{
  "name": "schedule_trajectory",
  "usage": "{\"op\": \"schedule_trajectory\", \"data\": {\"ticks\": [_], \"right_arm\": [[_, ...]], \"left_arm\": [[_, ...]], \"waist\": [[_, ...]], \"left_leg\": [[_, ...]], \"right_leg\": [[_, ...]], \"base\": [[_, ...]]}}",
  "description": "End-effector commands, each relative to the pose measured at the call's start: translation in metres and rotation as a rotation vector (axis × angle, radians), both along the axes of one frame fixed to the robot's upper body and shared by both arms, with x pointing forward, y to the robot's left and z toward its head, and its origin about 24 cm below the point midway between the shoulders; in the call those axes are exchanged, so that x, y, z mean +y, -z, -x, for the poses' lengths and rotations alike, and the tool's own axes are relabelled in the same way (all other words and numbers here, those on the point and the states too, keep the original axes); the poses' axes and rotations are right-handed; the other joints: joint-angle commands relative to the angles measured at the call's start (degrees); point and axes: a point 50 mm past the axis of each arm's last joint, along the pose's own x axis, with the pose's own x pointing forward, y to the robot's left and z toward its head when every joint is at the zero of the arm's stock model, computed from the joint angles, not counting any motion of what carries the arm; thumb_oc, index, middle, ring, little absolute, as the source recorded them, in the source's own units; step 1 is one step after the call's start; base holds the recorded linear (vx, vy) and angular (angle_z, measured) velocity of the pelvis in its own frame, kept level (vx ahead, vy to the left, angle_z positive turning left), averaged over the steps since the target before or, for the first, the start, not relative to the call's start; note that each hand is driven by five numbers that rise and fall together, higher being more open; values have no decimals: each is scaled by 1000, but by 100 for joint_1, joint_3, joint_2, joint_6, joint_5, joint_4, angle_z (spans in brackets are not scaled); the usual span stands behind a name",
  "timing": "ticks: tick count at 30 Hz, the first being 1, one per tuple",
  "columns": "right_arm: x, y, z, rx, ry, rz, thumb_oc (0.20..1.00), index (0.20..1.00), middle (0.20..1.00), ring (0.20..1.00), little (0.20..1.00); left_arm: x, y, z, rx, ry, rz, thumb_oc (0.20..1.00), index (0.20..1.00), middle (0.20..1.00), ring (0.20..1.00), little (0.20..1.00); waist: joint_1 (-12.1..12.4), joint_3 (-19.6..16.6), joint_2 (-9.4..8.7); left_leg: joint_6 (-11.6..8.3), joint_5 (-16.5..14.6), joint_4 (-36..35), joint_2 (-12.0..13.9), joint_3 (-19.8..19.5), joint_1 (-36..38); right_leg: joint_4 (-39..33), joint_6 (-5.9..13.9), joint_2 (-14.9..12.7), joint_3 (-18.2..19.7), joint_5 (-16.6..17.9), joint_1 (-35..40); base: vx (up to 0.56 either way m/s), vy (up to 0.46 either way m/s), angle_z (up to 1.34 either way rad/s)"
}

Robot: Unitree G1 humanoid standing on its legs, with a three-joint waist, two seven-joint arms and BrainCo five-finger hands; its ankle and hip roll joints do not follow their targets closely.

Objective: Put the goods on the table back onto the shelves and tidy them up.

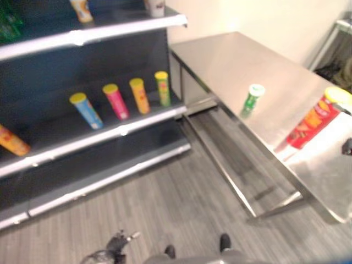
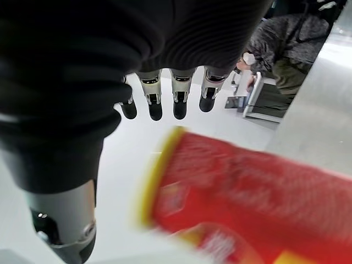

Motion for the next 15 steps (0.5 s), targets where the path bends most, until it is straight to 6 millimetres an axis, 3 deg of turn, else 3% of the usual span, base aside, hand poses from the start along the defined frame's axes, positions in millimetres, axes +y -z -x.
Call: {"op": "schedule_trajectory", "data": {"ticks": [1, 8, 15], "right_arm": [[-14, -35, 13, -141, 78, 79, 1000, 1000, 1000, 1000, 1000], [-20, -30, 21, -141, 112, 66, 1000, 1000, 1000, 1000, 1000], [-8, -19, 10, -82, -28, 12, 1000, 1000, 1000, 1000, 1000]], "left_arm": [[13, -6, -15, -30, 63, -55, 1000, 1000, 1000, 1000, 1000], [11, -4, -8, -10, 56, -49, 1000, 1000, 1000, 1000, 1000], [19, -4, -1, 3, 20, -60, 1000, 1000, 1000, 1000, 1000]], "waist": [[124, -335, -150], [139, -382, -98], [199, -382, -113]], "left_leg": [[-285, -438, 10, 165, 84, -32], [-309, -483, 10, 179, 58, -6], [-334, -480, 10, 186, 80, 28]], "right_leg": [[42, 293, -153, -137, -223, 9], [16, 300, -158, -196, -332, 135], [16, 289, -158, -228, -364, 197]], "base": [[16, -11, 5], [16, -5, 4], [0, 0, 0]]}}
